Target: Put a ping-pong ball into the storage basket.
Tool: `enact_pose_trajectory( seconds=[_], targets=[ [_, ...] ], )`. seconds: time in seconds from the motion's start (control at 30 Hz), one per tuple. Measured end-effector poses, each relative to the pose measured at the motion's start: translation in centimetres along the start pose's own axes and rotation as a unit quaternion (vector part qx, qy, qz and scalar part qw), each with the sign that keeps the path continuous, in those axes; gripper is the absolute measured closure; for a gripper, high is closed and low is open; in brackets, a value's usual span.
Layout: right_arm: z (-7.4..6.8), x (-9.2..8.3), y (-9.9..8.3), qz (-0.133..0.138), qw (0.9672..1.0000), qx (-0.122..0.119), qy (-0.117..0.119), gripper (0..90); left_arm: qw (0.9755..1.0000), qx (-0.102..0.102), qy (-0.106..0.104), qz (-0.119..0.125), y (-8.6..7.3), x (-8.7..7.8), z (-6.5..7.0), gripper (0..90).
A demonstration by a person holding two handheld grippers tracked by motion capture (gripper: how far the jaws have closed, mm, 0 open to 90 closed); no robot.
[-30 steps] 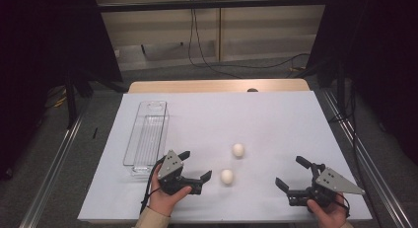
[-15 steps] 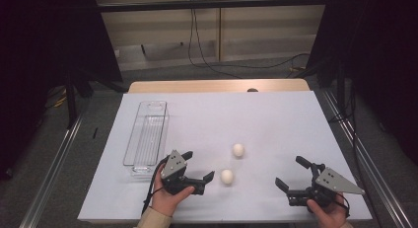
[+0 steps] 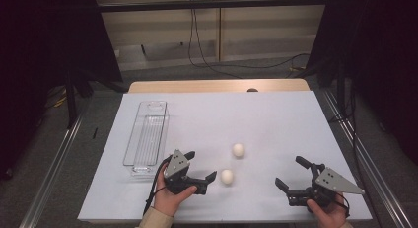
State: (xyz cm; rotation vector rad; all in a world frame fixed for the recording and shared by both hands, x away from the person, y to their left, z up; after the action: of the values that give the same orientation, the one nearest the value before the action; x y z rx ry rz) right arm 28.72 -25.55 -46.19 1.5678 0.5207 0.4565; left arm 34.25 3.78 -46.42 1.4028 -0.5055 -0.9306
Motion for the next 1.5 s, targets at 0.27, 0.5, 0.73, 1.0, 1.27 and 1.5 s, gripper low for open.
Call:
enact_pose_trajectory(
  seconds=[0.27,0.5,0.73,1.0,1.27,1.5],
  targets=[
    [0.0,0.0,0.0,0.000,1.0000,0.000,0.001,0.3,1.0000,0.000,0.001,-0.006,-0.1,0.2,0.2,2.1],
    [-0.1,0.0,0.0,0.000,1.0000,-0.001,0.002,0.3,1.0000,0.000,0.000,-0.007,0.0,0.4,0.2,2.1],
    [-0.1,0.0,0.0,0.000,1.0000,0.000,0.002,0.3,0.9999,0.005,-0.001,-0.014,-0.2,0.6,0.4,2.1],
    [-0.1,0.0,0.0,-0.001,1.0000,0.000,0.003,0.3,0.9999,0.002,-0.002,-0.017,-0.2,0.8,0.5,2.2],
    [-0.2,0.1,-0.1,-0.002,1.0000,-0.002,0.005,0.3,0.9998,0.002,-0.004,-0.018,-0.2,1.0,0.7,2.3],
    [-0.2,0.2,-0.1,-0.002,1.0000,-0.003,0.005,0.3,0.9998,0.004,-0.003,-0.020,-0.2,1.1,0.7,2.3]
  ],
)
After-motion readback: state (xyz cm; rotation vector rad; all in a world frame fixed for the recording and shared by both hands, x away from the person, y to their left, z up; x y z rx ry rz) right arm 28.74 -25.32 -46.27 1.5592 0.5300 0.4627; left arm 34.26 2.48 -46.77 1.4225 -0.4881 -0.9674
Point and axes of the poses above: each handheld gripper's, and its own axes: x roughly forward along the jaws, y roughly out of its top, z roughly to its right, the point moved 7 cm from there along x, roughly forward along the jaws, and after that the axes turned 10 degrees about z, right-handed, at the moved point
